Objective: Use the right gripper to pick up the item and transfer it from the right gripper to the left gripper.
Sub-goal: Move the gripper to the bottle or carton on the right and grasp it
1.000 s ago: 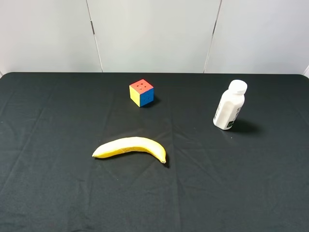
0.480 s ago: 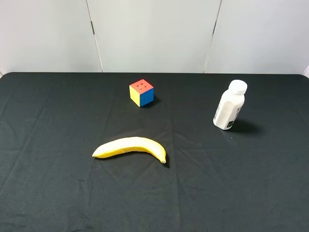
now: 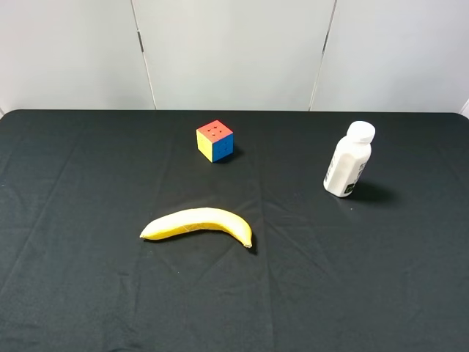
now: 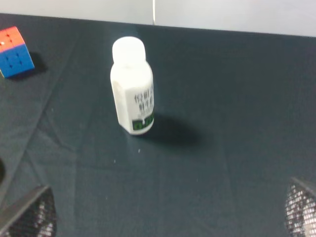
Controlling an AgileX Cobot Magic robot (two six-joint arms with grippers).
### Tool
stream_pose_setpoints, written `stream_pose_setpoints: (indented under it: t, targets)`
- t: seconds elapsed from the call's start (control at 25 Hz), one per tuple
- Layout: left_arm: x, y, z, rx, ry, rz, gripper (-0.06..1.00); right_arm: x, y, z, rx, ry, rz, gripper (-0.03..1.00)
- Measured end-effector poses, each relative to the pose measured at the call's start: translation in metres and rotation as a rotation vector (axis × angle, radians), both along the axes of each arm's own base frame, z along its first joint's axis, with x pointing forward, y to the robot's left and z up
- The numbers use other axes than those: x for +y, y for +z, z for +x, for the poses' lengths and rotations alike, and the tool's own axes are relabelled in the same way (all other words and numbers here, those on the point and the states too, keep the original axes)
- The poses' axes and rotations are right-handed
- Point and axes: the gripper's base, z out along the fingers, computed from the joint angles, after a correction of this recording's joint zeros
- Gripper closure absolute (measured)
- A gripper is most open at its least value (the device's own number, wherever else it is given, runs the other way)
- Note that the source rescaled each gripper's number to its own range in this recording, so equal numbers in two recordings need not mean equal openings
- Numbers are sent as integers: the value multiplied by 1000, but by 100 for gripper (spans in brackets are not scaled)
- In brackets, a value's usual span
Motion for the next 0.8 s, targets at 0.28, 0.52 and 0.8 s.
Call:
stream_pose_setpoints:
  t: [0.28,0.52,0.8]
  targets:
    - [0,0,0,0,0,0,-5,10,61,66,92,61,-110,-3]
    - [0,0,0,0,0,0,-5,24,82,151,204,169,-255,-3]
    - [0,0,0,0,0,0,-5,54,55,239,412,339,-369,-3]
